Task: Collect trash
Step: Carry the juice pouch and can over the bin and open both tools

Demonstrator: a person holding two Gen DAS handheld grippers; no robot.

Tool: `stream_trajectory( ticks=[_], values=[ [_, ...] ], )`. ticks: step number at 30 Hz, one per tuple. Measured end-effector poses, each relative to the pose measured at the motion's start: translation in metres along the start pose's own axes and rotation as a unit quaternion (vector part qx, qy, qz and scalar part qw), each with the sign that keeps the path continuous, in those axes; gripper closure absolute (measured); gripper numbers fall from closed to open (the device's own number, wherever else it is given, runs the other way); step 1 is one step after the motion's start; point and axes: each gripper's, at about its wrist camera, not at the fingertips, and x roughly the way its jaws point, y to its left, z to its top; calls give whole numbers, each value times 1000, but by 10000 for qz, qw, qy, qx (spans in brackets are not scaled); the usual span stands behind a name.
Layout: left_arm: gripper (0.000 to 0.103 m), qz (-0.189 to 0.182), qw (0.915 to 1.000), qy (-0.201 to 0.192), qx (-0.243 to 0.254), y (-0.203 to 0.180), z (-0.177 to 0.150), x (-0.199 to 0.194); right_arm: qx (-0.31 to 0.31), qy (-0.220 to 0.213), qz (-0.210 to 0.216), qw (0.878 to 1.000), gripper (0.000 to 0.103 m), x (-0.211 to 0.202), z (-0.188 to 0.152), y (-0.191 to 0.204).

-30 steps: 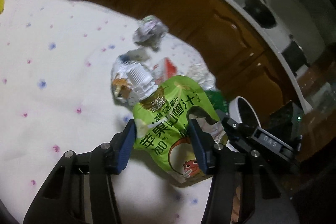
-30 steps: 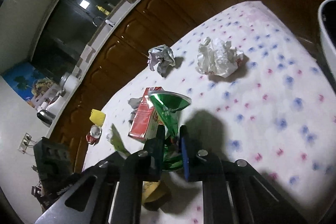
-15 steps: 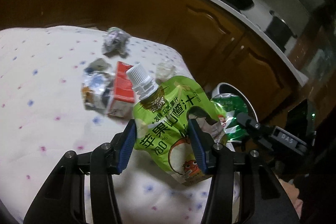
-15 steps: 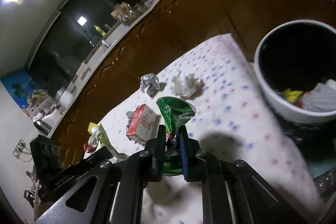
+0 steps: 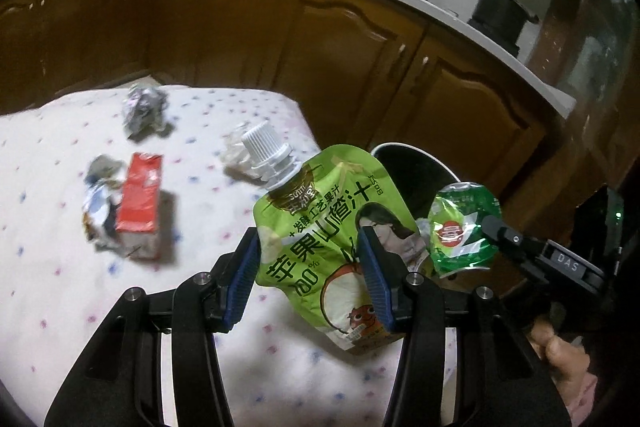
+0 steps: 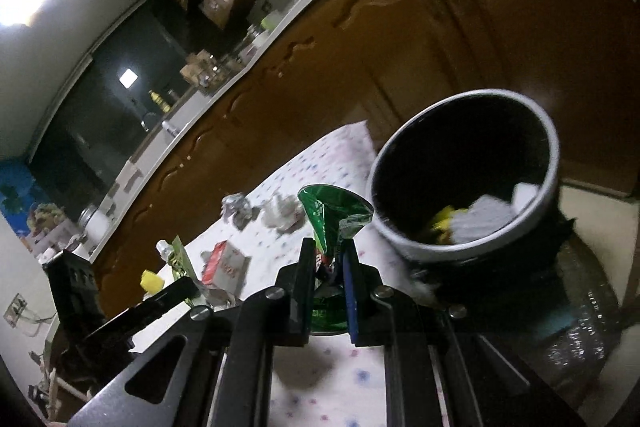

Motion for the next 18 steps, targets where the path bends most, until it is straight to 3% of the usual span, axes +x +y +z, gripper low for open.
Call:
stream_trajectory(
  ticks=[18],
  values=[
    [54, 43, 9976, -162, 673, -83, 51, 54, -134, -462, -627, 9969, 90, -28, 34, -37]
  ],
)
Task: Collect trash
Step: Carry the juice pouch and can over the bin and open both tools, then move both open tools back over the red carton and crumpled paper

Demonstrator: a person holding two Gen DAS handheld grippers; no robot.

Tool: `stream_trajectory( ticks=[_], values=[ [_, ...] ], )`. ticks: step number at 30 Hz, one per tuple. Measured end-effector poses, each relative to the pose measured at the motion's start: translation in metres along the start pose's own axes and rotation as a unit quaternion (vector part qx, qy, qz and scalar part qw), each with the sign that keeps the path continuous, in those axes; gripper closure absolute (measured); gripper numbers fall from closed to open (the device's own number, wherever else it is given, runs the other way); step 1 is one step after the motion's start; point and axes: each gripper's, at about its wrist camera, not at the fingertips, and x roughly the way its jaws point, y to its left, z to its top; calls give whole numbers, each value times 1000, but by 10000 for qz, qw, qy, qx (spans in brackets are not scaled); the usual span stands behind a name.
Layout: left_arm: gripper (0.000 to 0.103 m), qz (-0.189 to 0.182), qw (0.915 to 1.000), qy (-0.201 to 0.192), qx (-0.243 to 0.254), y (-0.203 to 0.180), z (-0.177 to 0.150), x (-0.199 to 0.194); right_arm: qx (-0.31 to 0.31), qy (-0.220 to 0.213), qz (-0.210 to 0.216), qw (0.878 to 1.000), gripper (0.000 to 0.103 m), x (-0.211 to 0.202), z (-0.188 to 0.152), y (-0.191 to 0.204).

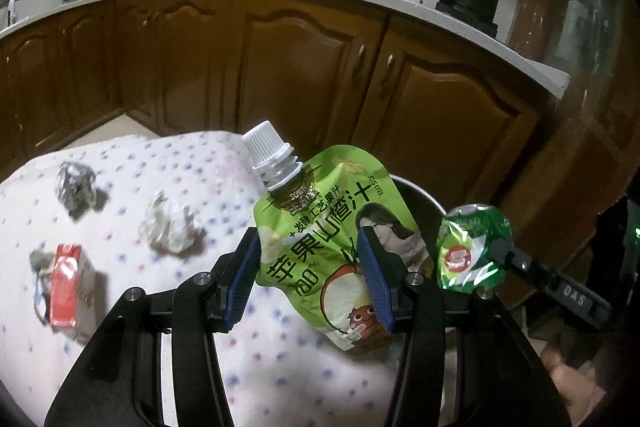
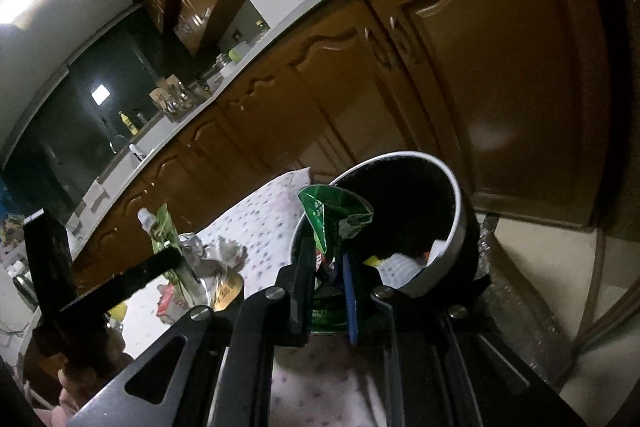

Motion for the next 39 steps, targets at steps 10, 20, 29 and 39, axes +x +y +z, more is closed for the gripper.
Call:
stream_trajectory(
  ticks=[10, 20, 29, 39],
  values=[
    [54, 195, 9995, 91, 215, -23, 25, 42, -239, -150, -314, 9991, 90, 8, 15, -2],
    [54, 291, 9982, 365, 371, -40, 30, 83, -438, 75, -582, 9973, 90, 34, 24, -7],
    [51, 428, 9964, 576, 453, -51, 28, 108, -422, 286, -741, 9959, 90, 51, 22, -18],
    [38, 366, 9965, 667, 350, -45, 23, 108, -181, 276, -639, 9974, 80, 46, 24, -29]
  ],
)
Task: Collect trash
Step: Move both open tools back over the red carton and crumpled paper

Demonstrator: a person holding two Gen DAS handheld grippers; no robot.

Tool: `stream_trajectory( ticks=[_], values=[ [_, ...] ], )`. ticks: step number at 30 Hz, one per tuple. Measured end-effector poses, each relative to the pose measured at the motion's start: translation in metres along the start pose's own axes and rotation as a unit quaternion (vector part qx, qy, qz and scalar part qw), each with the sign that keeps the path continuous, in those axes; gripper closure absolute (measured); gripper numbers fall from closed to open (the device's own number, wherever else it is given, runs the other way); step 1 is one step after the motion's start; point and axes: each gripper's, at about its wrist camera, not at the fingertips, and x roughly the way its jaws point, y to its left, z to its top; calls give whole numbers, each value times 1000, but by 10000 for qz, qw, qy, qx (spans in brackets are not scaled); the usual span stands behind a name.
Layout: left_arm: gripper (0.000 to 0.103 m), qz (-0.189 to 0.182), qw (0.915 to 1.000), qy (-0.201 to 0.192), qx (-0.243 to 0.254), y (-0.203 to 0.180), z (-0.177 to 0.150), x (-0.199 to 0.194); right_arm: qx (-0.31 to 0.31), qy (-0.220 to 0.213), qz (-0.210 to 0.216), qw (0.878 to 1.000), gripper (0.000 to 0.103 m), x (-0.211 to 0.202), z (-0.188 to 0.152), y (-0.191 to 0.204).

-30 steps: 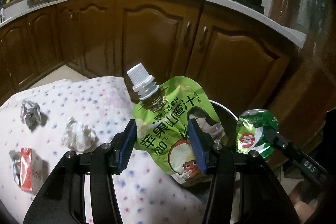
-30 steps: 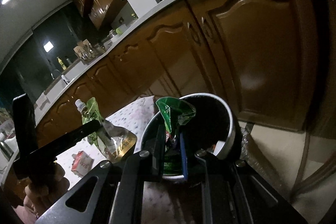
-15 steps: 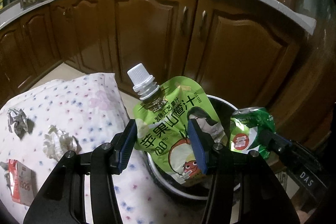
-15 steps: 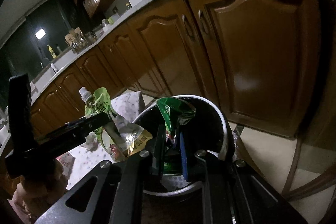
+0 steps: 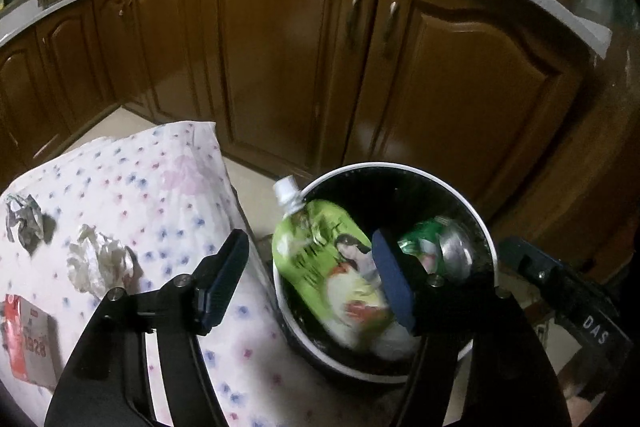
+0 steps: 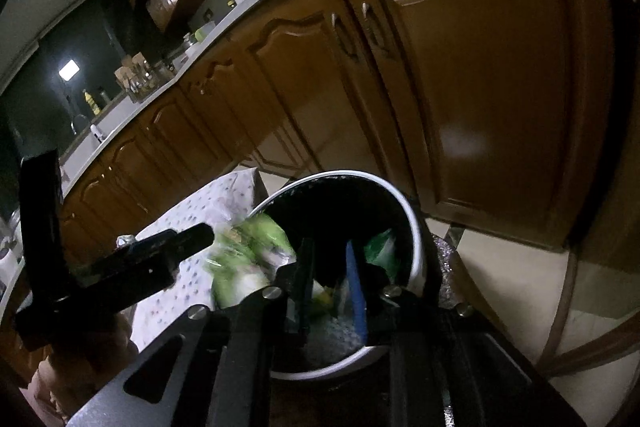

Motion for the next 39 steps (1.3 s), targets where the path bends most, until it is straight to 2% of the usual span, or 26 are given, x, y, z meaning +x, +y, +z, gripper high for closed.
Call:
stream_trajectory(
  ticks=[3, 5, 9, 11, 15, 19, 24, 27, 39],
  values=[
    [37, -53, 9999, -9, -106, 7, -7, -7, 60, -31, 32, 10000, 77, -4, -2, 1],
    [37, -109, 9996, -16, -269, 16, -14, -14, 119, -60, 91, 9999, 64, -9, -5, 1],
    [36, -213, 9981, -36, -580, 34, -30, -30, 178, -143, 209, 9995, 53, -18, -12, 5],
    [36, -240, 9973, -59, -691, 42, -40, -40, 208, -197, 289, 9992, 43, -24, -17, 10],
    [36, -231, 9954, -154, -913, 60, -62, -63, 194, -289, 463, 9983, 39, -33, -26, 24],
    [35, -159, 9931, -239, -1137, 82, -85, -87, 160, -325, 659, 9972, 29, -39, -38, 44],
    [35, 0, 9898, -264, -1397, 113, -108, -107, 58, -169, 862, 9961, 27, -36, -57, 70],
    [35, 94, 9874, -264, -1557, 133, -122, -118, -72, -9, 887, 9960, 19, -28, -69, 86],
    [34, 388, 9762, -274, -2118, 197, -170, -155, -358, 600, 1110, 9914, 19, -2, -108, 132]
  ],
)
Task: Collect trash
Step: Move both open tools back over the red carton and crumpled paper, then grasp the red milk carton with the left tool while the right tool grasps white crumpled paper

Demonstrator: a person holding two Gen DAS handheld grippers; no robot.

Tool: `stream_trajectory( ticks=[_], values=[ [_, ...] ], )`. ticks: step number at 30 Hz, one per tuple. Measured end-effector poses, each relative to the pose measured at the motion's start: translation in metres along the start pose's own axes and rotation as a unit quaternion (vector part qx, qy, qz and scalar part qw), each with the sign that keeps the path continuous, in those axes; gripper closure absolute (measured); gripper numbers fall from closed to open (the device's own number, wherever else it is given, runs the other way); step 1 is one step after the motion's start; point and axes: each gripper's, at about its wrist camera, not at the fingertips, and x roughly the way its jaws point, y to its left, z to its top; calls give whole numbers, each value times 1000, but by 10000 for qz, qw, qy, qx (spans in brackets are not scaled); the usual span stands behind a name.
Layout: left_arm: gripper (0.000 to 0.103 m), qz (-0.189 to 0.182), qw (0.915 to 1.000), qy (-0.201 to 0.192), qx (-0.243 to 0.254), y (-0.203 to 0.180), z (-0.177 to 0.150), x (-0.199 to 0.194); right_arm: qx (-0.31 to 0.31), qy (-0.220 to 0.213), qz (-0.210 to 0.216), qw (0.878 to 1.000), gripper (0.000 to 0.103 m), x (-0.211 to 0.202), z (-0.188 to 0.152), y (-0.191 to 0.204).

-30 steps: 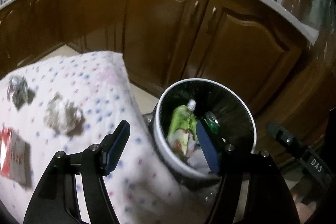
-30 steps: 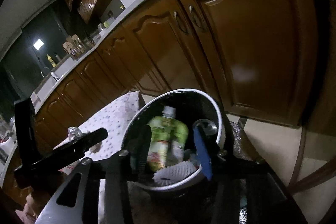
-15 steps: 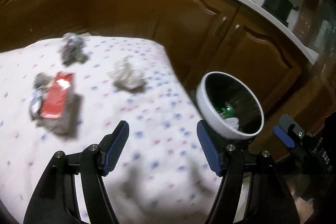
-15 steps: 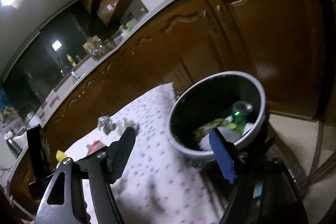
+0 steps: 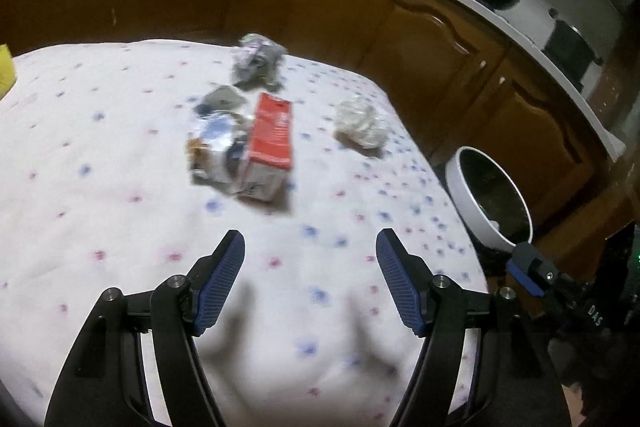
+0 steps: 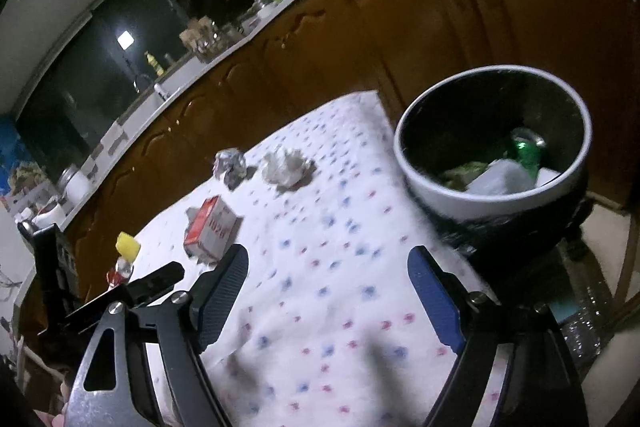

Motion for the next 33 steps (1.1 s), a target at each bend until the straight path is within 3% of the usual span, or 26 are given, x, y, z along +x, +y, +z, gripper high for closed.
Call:
stream_trajectory(
  ticks=[14, 20, 28, 33],
  values=[
    [34, 349, 9985, -68, -414, 53, 15, -4, -428, 335, 162, 9984, 19, 39, -2, 43],
    [34, 308, 9983, 28, -499, 62, 27, 5, -543, 366, 137, 9978, 19, 57, 11, 49],
    [34, 121, 9998, 41, 137, 28, 42, 22, -776, 300, -5, 9965, 19, 95, 49, 48],
    [34, 483, 9968, 47, 628, 11, 53, 48, -902, 406, -99, 9950, 20, 130, 70, 48]
  ],
)
